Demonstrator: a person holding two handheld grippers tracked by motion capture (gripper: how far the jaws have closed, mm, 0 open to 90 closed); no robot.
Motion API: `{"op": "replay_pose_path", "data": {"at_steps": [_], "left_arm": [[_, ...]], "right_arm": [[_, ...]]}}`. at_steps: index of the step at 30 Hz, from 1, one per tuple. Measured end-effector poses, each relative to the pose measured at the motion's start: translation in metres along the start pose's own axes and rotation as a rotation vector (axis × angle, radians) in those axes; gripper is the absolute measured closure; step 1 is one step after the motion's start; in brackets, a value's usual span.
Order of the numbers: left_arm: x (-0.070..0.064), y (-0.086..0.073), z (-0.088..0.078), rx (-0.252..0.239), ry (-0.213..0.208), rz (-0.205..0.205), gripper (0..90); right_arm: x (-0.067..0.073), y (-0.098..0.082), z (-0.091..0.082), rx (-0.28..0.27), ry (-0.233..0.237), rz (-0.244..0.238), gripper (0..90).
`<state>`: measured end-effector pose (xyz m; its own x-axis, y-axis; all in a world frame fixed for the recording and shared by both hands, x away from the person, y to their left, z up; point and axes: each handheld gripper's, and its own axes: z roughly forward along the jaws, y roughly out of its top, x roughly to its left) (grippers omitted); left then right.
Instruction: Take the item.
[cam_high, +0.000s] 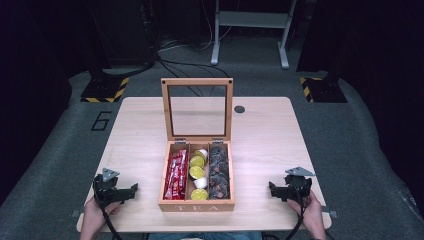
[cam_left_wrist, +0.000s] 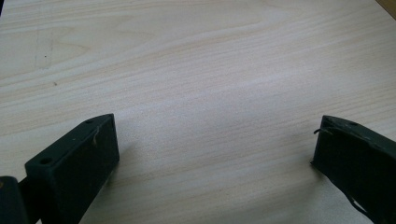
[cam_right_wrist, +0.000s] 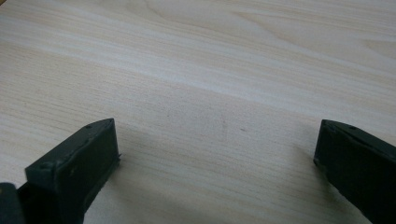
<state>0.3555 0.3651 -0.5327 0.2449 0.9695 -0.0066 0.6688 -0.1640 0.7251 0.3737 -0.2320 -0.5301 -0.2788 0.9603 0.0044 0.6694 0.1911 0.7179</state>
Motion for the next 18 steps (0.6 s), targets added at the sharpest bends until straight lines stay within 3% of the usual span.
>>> {"op": "replay_pose_path", "data": {"at_steps": [5,18], "left_arm": [[0.0012,0.0007,0.0005,0.0,-0.01,0.021,0.1],[-0.0007,0.0008,0.001,-0.001,0.002,0.009,0.1]], "right_arm": [[0.0,0.0,0.0,0.0,0.0,0.0,0.0],[-0.0004,0.0,0.0005,-0.003,0.002,-0.004,0.0]]}}
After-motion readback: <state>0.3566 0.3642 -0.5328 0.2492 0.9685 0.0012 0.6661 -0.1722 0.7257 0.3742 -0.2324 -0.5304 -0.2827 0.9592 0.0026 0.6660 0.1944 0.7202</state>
